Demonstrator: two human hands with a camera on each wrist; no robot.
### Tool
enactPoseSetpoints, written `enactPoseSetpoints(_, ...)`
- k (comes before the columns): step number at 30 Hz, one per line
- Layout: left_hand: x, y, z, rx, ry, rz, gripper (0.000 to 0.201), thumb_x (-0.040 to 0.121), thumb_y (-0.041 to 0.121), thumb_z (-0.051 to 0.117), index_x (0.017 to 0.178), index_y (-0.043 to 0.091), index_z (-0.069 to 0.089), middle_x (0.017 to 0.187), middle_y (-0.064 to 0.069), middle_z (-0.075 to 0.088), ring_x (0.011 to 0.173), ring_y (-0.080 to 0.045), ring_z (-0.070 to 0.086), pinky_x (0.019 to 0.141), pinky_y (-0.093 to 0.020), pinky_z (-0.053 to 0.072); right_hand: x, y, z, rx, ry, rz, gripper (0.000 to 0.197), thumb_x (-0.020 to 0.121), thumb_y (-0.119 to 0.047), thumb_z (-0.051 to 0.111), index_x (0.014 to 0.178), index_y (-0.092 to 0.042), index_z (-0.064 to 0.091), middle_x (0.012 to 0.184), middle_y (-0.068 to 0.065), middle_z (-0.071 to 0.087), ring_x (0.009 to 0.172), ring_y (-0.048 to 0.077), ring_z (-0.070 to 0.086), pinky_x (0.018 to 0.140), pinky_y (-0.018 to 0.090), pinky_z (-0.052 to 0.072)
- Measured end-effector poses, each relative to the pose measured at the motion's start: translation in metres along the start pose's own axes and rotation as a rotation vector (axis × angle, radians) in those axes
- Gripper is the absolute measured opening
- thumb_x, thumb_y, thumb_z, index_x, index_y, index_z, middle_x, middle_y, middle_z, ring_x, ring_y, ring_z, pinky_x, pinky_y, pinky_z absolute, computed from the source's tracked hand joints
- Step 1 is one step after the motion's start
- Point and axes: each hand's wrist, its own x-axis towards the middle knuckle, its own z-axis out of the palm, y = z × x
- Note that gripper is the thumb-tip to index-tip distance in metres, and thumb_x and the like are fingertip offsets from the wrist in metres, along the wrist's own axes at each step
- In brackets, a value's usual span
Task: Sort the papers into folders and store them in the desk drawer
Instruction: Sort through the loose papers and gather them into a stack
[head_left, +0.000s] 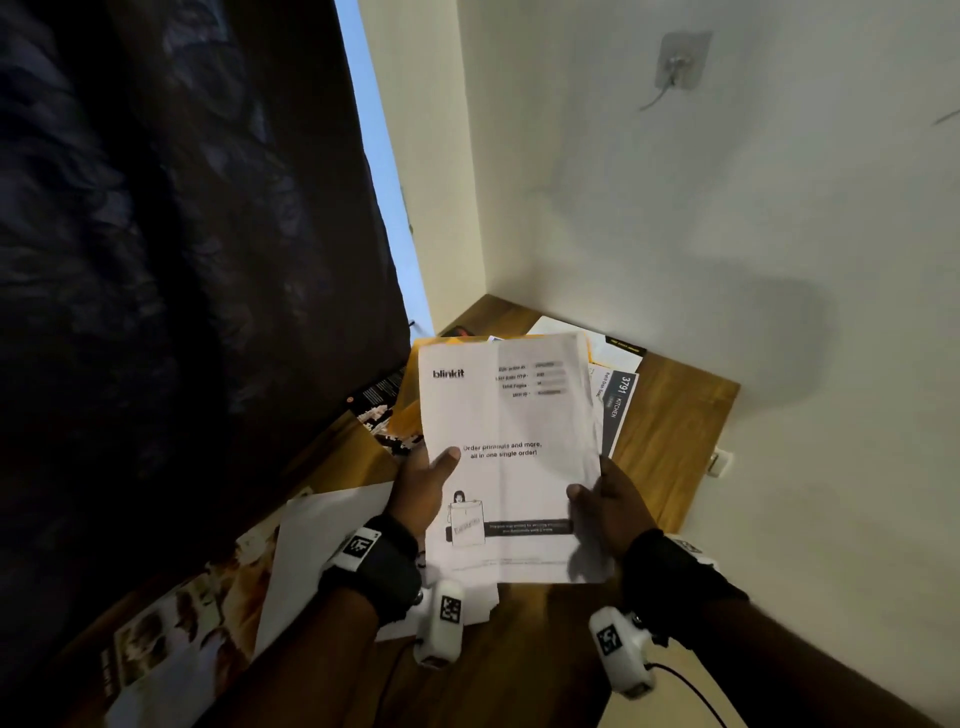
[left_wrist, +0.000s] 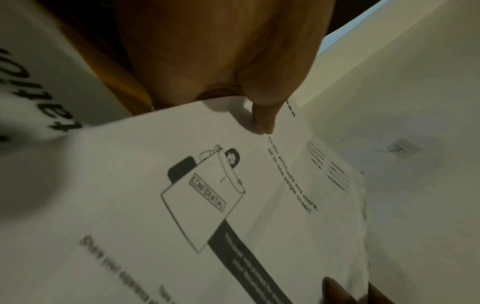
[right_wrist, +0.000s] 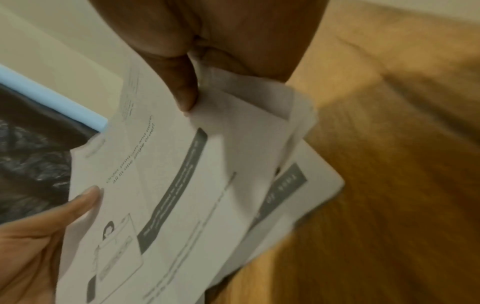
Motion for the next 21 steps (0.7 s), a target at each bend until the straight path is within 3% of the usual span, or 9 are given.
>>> enactPoseSetpoints(2,-0.001,0.017,0.002,-0.006,0.028,0.092,0.04,0.089,0.02,0.059,0.128,0.01,0.059,0.124,-0.008,0.068,0.116,-0.026,0.064,0.098,-0.046,0.051,0.007,-0.018,0.005,-0.01,-0.007,-0.056,0.026,0.09,-0.002,0.057,0.109,-0.02,0.061,0.085,0.011,0.072,0.076,0.036,0.066,0.074,0.066,0.052)
enactPoseSetpoints(4,0.0,0.034,0.003,-0.026,0.067,0.16,0.036,0.093,0.014,0.061,0.128,0.007,0.058,0.123,-0.008,0.069,0.114,-0.025,0.065,0.095,-0.042,0.052,0.014,-0.035,0.009,-0.011,0.0,-0.107,0.031,0.089,-0.006,0.058,0.108,-0.031,0.062,0.101,0.008,0.073,0.093,0.034,0.068,0.085,0.059,0.053)
enactPoseSetpoints(7,0.001,0.051,0.002,-0.071,0.112,0.21,0.031,0.096,0.007,0.057,0.127,0.01,0.06,0.121,-0.006,0.07,0.114,-0.023,0.065,0.094,-0.04,0.053,0.021,-0.057,0.015,0.018,-0.023,-0.161,0.033,0.082,-0.019,0.064,0.11,-0.036,0.063,0.113,0.007,0.07,0.106,0.031,0.065,0.093,0.056,0.051)
enactPoseSetpoints(10,0.002,0.054,0.001,-0.112,0.137,0.231,0.031,0.099,0.011,0.053,0.13,0.014,0.057,0.122,-0.004,0.069,0.114,-0.023,0.065,0.093,-0.041,0.054,0.028,-0.068,0.02,0.044,-0.031,-0.19,0.037,0.077,-0.017,0.069,0.112,-0.031,0.064,0.117,0.007,0.069,0.11,0.031,0.063,0.096,0.053,0.05)
enactPoseSetpoints(15,0.002,0.041,0.006,-0.278,0.217,0.162,0.034,0.104,0.019,0.041,0.135,0.009,0.05,0.113,-0.003,0.072,0.101,-0.02,0.069,0.074,-0.029,0.057,0.032,-0.066,0.03,0.077,-0.012,-0.18,0.04,0.073,-0.019,0.068,0.113,-0.022,0.064,0.115,0.007,0.07,0.107,0.03,0.065,0.094,0.052,0.052)
enactPoseSetpoints(21,0.007,0.026,0.0,-0.235,0.187,0.147,0.031,0.104,0.014,0.039,0.134,0.016,0.049,0.119,-0.001,0.069,0.107,-0.018,0.067,0.083,-0.031,0.057,0.038,-0.055,0.034,0.067,0.022,-0.19,0.035,0.088,-0.01,0.065,0.123,-0.015,0.06,0.116,0.005,0.069,0.106,0.028,0.066,0.088,0.047,0.055)
